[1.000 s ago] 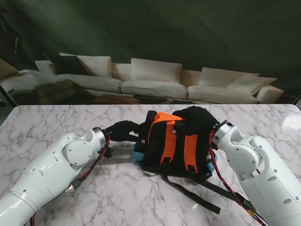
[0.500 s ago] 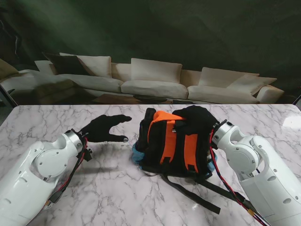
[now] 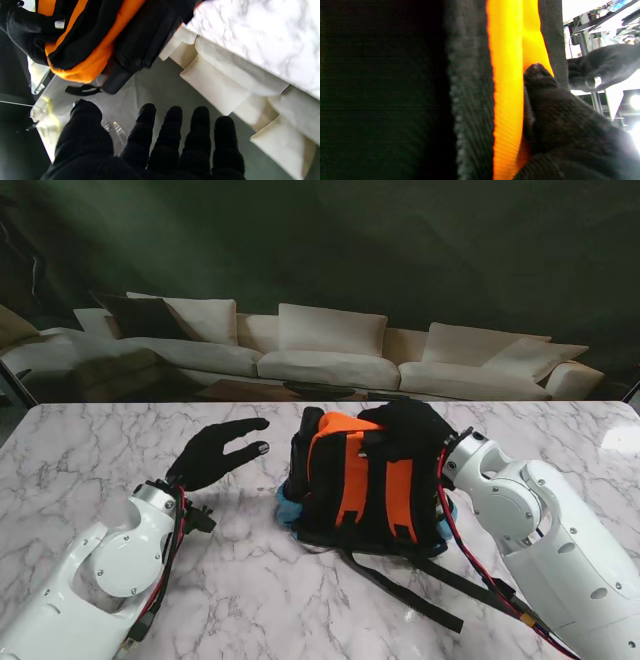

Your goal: Put the umbrella and water cup into the side pockets of the backpack

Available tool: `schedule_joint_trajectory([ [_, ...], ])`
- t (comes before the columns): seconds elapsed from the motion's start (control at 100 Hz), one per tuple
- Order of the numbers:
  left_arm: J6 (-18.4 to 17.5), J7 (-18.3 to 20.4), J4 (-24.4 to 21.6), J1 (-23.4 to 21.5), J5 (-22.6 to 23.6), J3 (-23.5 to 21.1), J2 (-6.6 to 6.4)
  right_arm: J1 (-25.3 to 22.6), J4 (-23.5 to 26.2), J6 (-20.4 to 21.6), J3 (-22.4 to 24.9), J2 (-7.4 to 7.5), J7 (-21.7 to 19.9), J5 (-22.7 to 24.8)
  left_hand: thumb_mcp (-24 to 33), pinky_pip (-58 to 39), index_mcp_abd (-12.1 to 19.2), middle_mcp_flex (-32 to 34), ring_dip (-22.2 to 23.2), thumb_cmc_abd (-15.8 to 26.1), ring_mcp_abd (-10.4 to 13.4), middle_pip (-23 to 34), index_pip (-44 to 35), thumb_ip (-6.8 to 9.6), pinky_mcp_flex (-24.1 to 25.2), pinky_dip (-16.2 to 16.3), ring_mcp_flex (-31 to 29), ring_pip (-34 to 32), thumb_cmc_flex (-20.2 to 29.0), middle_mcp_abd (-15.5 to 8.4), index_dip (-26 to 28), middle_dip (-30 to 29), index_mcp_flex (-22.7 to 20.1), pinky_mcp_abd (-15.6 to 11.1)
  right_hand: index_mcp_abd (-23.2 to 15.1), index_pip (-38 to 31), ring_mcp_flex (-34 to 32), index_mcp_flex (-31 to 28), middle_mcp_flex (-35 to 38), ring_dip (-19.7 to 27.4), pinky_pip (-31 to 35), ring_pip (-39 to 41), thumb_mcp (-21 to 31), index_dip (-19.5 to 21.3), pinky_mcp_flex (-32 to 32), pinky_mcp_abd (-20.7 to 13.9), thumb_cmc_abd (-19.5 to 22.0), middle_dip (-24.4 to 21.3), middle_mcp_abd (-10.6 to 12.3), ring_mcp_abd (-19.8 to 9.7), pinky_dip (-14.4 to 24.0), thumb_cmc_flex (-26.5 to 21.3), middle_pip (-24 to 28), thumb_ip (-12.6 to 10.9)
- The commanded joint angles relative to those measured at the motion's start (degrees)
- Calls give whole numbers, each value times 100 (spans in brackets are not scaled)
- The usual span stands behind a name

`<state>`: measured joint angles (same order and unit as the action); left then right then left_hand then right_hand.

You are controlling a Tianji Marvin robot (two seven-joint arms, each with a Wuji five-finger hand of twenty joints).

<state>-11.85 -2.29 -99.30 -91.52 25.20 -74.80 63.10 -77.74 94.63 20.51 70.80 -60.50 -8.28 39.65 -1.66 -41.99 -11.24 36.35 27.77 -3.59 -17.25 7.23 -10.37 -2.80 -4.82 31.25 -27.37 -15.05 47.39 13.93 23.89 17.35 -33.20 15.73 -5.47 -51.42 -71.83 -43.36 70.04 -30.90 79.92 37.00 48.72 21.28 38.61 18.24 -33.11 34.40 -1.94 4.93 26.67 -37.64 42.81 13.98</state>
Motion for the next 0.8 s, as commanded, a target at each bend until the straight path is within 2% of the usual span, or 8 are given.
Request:
schedule_joint_trajectory([
  [0.0, 136, 208, 184, -79, 163, 75, 76, 75, -82, 96, -81, -56, 72, -12, -7, -175, -9, -144, 71, 274, 62, -61, -9, 176, 5, 118, -22, -112, 190, -102, 71, 54, -19, 67, -1599, -308, 121, -402, -116, 72, -78, -175, 356, 282, -128, -103, 797, -48, 458, -148, -64, -714, -151, -246],
  [0.14, 206, 206, 508, -5, -128, 186, 109, 228, -281, 268, -231, -110, 347, -53, -8, -179, -48, -518, 63, 330, 58, -292, 118, 179, 44, 95, 98, -58, 202, 2, 38, -115, 206, -85, -1777, -222, 288, -453, -188, 103, -322, -405, 329, 450, -358, -96, 887, -30, 549, -254, -87, -723, -279, -223],
  [0.31, 178, 184, 696, 52, -190, 232, 122, 423, -568, 507, -406, -154, 574, -81, -13, -182, -50, -493, 74, 363, 50, -268, 161, 182, 74, 90, 153, -65, 202, -16, 24, -138, 291, -99, -1958, -162, 581, -493, -269, 173, -640, -731, 334, 607, -674, -71, 921, -56, 695, -417, -126, -689, -484, -218],
  [0.45, 161, 92, 773, 95, -186, 297, 142, 458, -687, 510, -479, -136, 529, -37, -14, -172, -62, -462, 76, 379, 73, -232, 149, 183, 89, 84, 173, -66, 201, -47, 30, -118, 273, -122, -1912, 8, 1154, -74, -608, 400, -1107, -1373, 500, 535, -1140, -66, 669, -166, 663, -433, -203, -529, -1133, -196],
  [0.52, 184, 116, 796, 111, -208, 317, 140, 431, -709, 491, -468, -116, 443, -36, -14, -143, -72, -470, 70, 379, 64, -228, 142, 183, 125, 71, 198, -53, 207, -48, 32, -114, 262, -115, -1791, -78, 1759, 580, -1351, 620, -1409, -1805, 423, 55, -1545, -72, 436, -302, 479, -305, -245, 120, -1557, -224],
  [0.58, 188, 126, 812, 120, -216, 326, 140, 398, -699, 473, -437, -100, 370, -35, -18, -123, -55, -466, 68, 381, 72, -221, 143, 183, 134, 62, 198, -50, 199, -61, 32, -110, 267, -112, -1479, 185, 2232, 962, -2008, 803, -1635, -2041, 292, -148, -1841, -60, 466, -819, 342, -188, -294, 722, -1588, -337],
  [0.67, 189, 125, 820, 126, -213, 323, 140, 338, -621, 430, -351, -68, 192, -72, -18, -107, -56, -468, 63, 376, 73, -219, 151, 183, 138, 55, 203, -43, 195, -59, 29, -109, 287, -113, -840, 1550, 2898, 1147, -2844, 1136, -2073, -2333, -98, 578, -2307, 8, 814, -1296, 164, 10, -373, 1841, -1743, -909],
  [0.79, 206, 124, 803, 112, -232, 311, 143, 265, -435, 414, -205, -33, 5, -97, -23, -87, -51, -506, 59, 381, 80, -224, 215, 182, 155, 50, 228, -29, 167, -70, 6, -108, 439, -113, -425, 2230, 3620, 1760, -3641, 1581, -2703, -2805, -805, 657, -2754, 148, 814, -1749, 30, 330, -601, 2552, -2108, -883],
])
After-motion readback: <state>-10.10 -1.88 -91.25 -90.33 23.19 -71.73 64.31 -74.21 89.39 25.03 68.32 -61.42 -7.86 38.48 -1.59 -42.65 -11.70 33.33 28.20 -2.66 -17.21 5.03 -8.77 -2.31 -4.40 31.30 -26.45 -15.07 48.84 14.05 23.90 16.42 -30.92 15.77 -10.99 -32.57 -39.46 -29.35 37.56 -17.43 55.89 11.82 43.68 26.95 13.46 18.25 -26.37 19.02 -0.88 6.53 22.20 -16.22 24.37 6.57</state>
